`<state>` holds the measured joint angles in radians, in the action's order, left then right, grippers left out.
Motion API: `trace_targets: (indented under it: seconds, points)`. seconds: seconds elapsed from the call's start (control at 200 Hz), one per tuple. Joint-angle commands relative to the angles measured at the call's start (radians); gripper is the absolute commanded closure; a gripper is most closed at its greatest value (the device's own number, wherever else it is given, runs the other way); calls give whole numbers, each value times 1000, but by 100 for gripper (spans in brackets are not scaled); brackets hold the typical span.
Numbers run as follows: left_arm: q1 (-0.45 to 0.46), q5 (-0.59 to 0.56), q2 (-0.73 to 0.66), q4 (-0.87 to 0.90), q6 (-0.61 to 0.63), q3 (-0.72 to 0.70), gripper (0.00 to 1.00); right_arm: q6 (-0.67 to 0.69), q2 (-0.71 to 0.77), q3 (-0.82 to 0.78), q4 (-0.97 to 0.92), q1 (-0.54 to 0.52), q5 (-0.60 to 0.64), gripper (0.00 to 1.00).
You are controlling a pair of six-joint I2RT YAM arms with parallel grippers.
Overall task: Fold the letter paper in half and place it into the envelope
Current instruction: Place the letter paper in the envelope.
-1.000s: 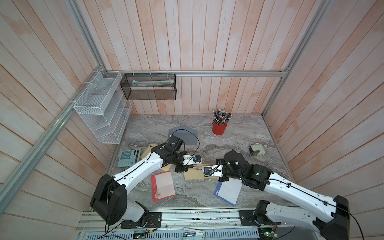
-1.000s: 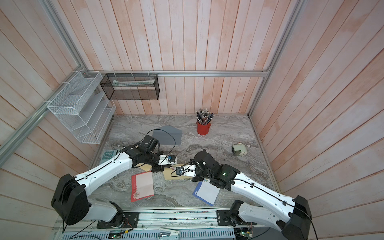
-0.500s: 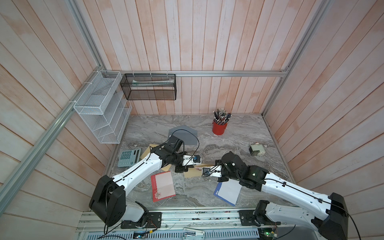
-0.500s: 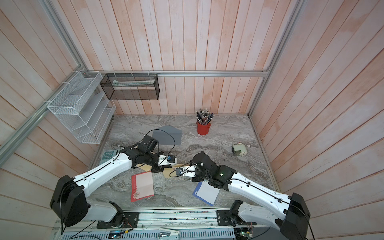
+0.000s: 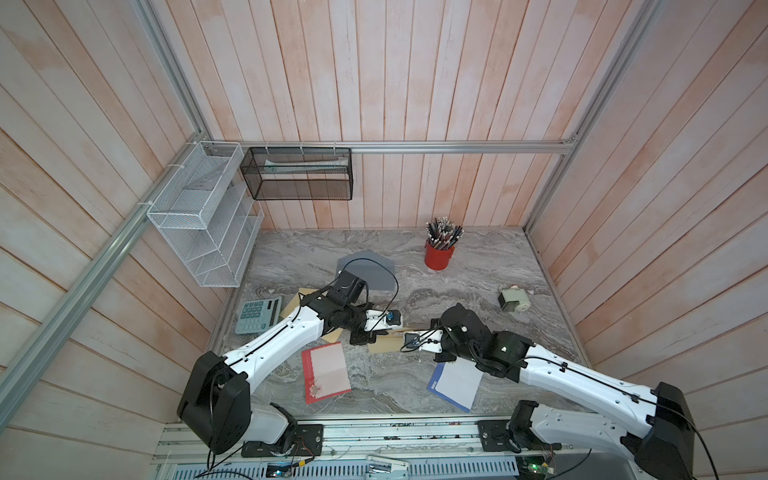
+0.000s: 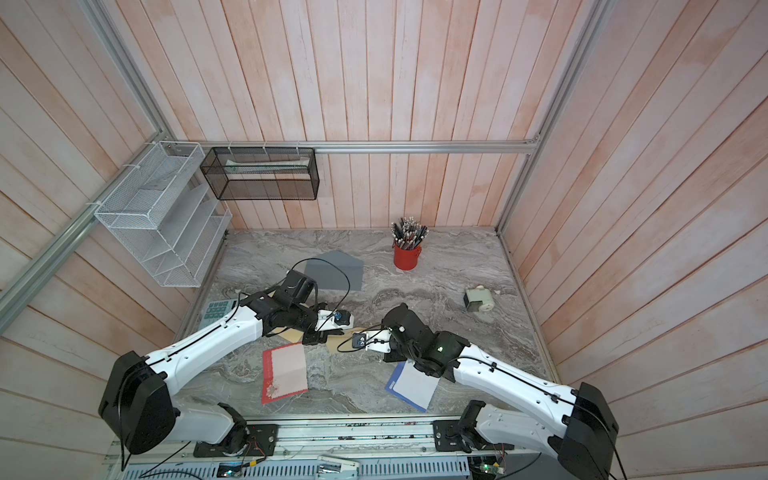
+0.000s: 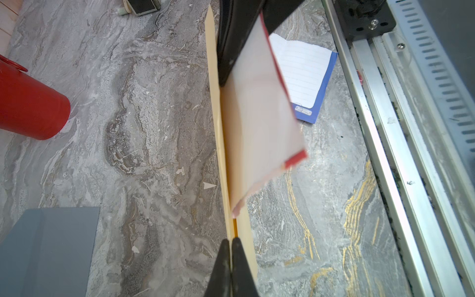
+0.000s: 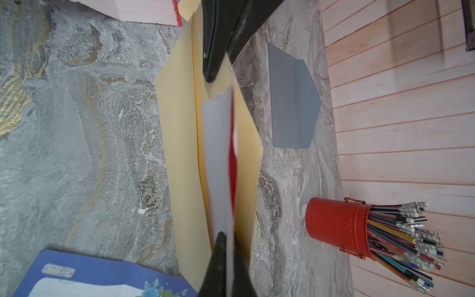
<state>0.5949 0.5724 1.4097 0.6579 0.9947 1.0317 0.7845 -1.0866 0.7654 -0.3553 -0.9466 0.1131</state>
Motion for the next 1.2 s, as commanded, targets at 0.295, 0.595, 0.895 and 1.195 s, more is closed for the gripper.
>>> trace_targets:
  seconds: [0.295,0.595,0.895,1.195]
  points:
    - [3,41,-27,-15,4,-12,100,-85,-48,11,-11,-5,46,100]
    - [2,51,-29,-16,4,-14,100,-137,-31,32,-1,-4,13,92]
    - [3,66,-18,-6,2,-9,100,-160,2,41,-27,-4,-44,81]
    - [2,63,-9,3,2,-6,100,-169,29,50,-58,-4,-55,79]
